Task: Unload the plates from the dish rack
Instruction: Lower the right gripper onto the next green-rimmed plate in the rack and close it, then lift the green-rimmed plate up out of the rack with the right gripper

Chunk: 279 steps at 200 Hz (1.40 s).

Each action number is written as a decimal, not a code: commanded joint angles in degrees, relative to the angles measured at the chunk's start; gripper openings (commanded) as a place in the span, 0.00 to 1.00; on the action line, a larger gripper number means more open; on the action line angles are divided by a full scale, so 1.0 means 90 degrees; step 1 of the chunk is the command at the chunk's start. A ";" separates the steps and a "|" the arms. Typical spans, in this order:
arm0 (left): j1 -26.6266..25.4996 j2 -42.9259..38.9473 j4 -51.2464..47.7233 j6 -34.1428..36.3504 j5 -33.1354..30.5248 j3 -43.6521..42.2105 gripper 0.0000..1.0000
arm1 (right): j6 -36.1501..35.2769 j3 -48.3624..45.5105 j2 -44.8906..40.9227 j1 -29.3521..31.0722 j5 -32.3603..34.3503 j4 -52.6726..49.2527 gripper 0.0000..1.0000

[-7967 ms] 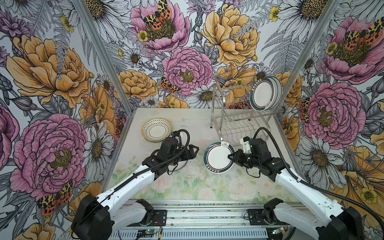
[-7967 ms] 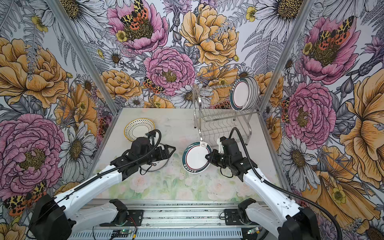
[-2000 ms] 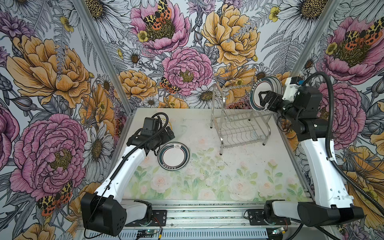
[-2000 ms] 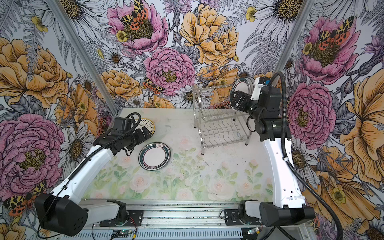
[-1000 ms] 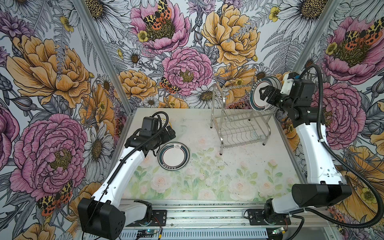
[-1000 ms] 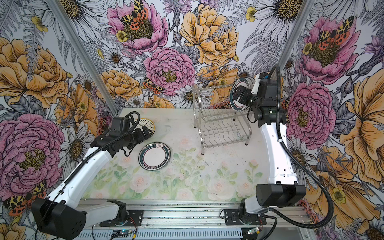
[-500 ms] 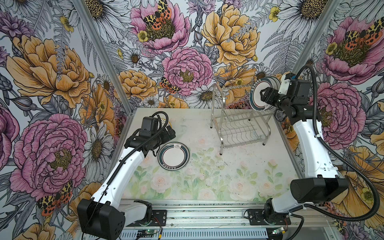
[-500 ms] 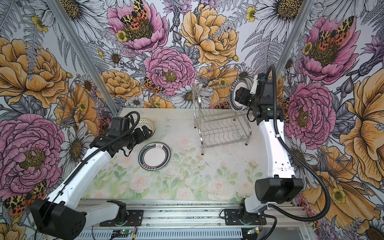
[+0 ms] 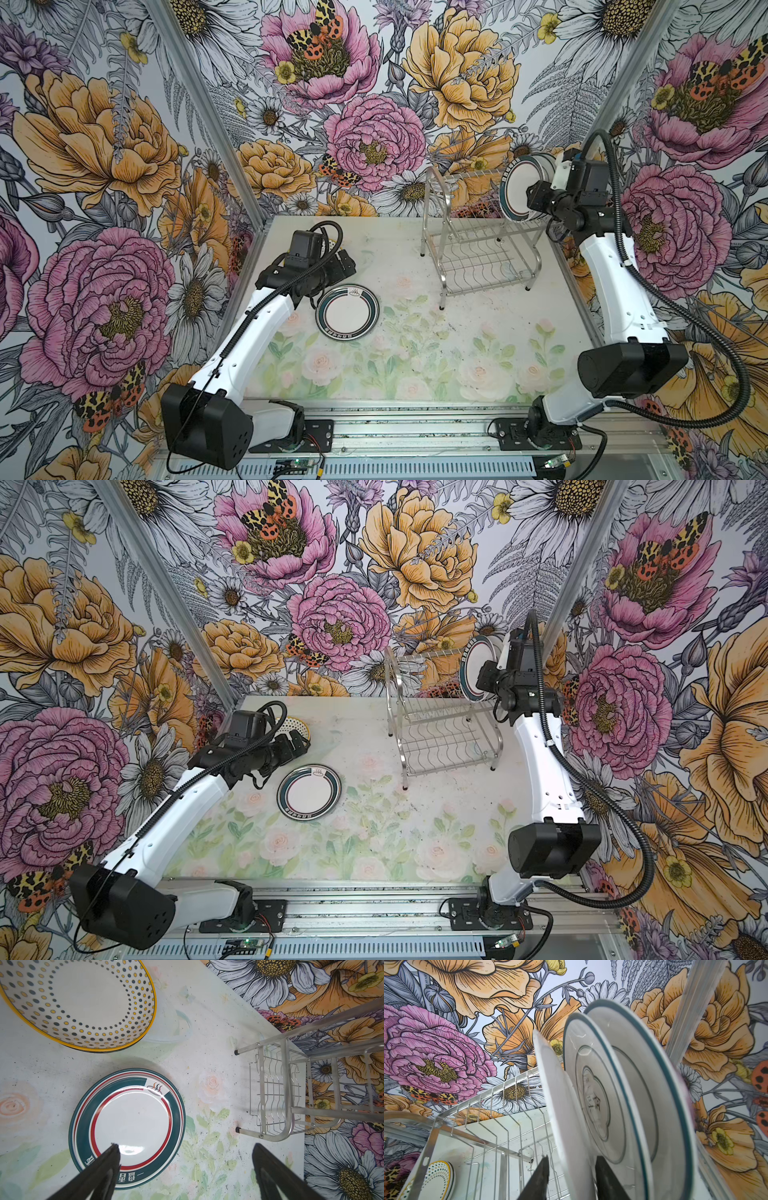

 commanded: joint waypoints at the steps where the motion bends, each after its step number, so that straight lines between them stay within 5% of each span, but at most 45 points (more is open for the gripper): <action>1: -0.0048 0.0067 0.0025 0.0049 0.0095 0.0160 0.99 | -0.0271 0.0171 0.0116 0.0007 0.0071 0.0069 0.34; 135: -0.0186 0.0320 0.0026 -0.0023 0.0085 0.0092 0.99 | -0.0837 0.0348 0.0100 0.0081 -0.0304 0.0259 0.00; 279: -0.0336 -0.0176 0.0022 -0.0384 -0.0513 -0.0463 0.99 | -0.1352 0.2149 -0.0397 0.0430 0.0051 0.0642 0.00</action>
